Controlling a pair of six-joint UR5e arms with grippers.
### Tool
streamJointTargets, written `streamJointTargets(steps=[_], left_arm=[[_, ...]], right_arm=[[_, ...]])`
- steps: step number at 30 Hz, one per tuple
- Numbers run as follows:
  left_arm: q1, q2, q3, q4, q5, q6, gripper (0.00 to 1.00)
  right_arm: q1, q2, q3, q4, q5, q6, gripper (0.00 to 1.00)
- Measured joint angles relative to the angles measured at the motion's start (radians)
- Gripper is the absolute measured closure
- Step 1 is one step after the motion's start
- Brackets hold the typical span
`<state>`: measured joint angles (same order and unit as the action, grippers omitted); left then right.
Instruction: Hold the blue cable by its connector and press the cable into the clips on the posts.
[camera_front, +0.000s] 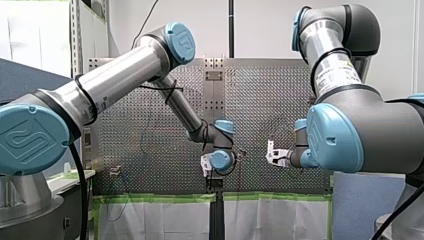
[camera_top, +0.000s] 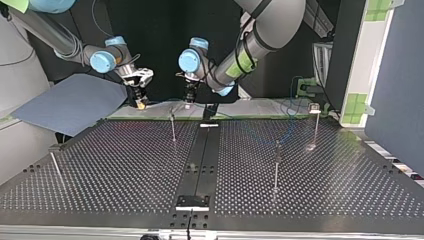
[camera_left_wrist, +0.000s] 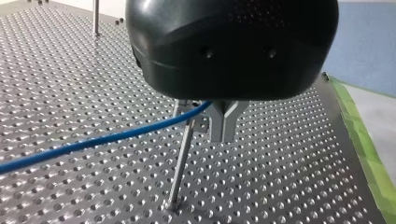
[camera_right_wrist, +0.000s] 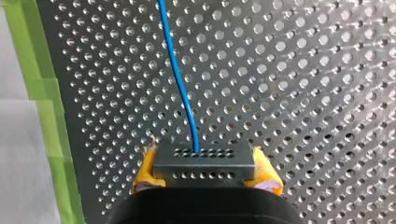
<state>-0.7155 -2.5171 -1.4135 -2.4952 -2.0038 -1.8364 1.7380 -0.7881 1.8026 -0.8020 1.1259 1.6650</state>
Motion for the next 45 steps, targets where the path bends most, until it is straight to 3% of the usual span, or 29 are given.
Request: streamJointTargets(steps=[10,20,33,45], left_arm=[[-0.007,-0.013,0.064,-0.007,-0.001,-0.009,0.97],[0.002,-0.019,0.071,-0.004,0.002,-0.009,0.97],[0.013,-0.049,0.147,-0.033,0.011,-0.016,0.97],[0.035,-0.068,0.161,-0.043,0.031,-0.021,0.97]], right_arm=[[-0.020,0.000,-0.016,-0.001,-0.035,0.009,1.00],[-0.028,0.001,-0.030,-0.006,-0.039,0.015,1.00],[-0.029,0.003,-0.044,-0.014,-0.039,0.021,1.00],[-0.030,0.003,-0.050,-0.020,-0.037,0.023,1.00]])
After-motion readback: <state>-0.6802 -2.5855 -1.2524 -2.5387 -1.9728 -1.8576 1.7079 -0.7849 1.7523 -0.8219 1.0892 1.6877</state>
